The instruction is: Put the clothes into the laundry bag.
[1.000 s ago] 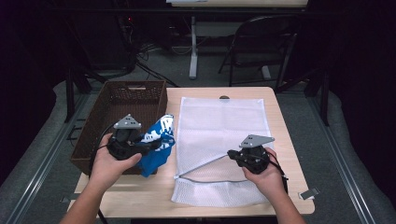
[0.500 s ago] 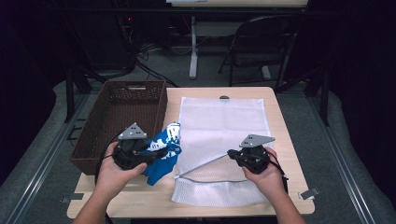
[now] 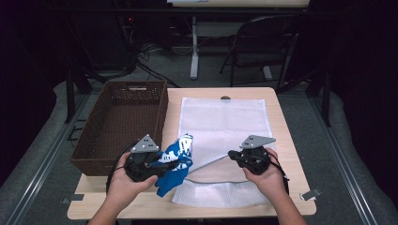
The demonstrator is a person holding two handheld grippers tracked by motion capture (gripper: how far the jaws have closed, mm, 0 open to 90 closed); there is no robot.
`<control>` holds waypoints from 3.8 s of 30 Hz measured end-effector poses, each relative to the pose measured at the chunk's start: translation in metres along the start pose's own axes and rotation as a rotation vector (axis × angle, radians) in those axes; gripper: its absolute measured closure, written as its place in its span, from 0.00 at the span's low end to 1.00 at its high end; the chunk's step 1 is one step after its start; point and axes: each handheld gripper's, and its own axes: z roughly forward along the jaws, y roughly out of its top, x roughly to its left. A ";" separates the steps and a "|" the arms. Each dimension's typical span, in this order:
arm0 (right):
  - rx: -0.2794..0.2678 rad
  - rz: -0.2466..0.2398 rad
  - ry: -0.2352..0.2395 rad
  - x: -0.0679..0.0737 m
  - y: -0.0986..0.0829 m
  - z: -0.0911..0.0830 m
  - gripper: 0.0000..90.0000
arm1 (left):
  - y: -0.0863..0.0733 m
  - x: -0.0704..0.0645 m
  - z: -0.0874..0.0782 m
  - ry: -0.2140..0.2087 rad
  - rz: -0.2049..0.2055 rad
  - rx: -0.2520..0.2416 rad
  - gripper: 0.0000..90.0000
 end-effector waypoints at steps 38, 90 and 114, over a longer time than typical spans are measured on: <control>-0.005 -0.004 0.006 0.003 0.002 0.001 0.98 | -0.017 -0.050 0.083 -0.134 0.056 0.050 0.72; -0.053 -0.027 0.008 0.011 0.010 -0.010 0.98 | -0.026 -0.051 0.181 -0.008 -0.034 0.156 0.66; -0.047 -0.022 0.007 0.008 0.007 -0.007 0.98 | -0.024 -0.055 0.155 -0.045 -0.019 0.122 0.38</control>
